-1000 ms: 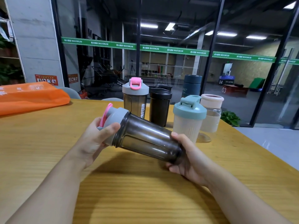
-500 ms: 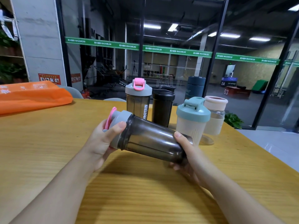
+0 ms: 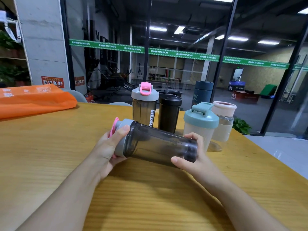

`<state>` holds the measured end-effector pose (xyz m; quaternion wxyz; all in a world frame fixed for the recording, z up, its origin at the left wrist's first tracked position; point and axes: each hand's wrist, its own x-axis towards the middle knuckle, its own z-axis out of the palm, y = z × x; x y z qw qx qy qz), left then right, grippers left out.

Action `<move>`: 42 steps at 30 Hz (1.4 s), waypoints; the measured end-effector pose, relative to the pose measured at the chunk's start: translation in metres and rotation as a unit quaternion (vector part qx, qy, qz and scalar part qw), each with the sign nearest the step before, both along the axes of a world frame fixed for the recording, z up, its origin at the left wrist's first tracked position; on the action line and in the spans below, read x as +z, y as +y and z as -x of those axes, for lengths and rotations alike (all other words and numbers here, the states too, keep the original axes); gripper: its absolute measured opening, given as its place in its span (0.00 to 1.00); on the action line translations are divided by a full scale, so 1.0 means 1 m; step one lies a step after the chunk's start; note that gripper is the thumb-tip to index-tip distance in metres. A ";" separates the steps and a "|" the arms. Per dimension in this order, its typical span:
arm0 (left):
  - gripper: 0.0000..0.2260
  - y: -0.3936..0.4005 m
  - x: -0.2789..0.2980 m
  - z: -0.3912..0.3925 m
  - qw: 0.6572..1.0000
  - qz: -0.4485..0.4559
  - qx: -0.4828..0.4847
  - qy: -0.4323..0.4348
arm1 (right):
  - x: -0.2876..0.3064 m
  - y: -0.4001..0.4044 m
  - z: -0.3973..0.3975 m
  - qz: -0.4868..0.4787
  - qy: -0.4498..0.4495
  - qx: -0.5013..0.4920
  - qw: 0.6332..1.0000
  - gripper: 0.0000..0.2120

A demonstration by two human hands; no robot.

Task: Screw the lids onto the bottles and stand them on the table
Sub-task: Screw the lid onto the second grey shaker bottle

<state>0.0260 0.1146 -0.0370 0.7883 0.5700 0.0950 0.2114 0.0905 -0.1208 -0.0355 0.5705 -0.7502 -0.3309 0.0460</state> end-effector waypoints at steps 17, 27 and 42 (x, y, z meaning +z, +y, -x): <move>0.54 -0.002 0.010 0.009 0.993 -0.071 -0.038 -0.081 | 0.005 0.008 -0.008 -0.119 0.218 -0.031 0.968 0.22; 0.46 -0.004 0.009 0.010 0.994 -0.050 -0.057 -0.083 | -0.002 0.008 -0.013 -0.152 0.139 -0.034 0.978 0.22; 0.28 -0.005 0.009 0.010 0.989 -0.084 -0.071 -0.095 | 0.007 0.007 -0.009 -0.095 0.256 -0.044 0.961 0.19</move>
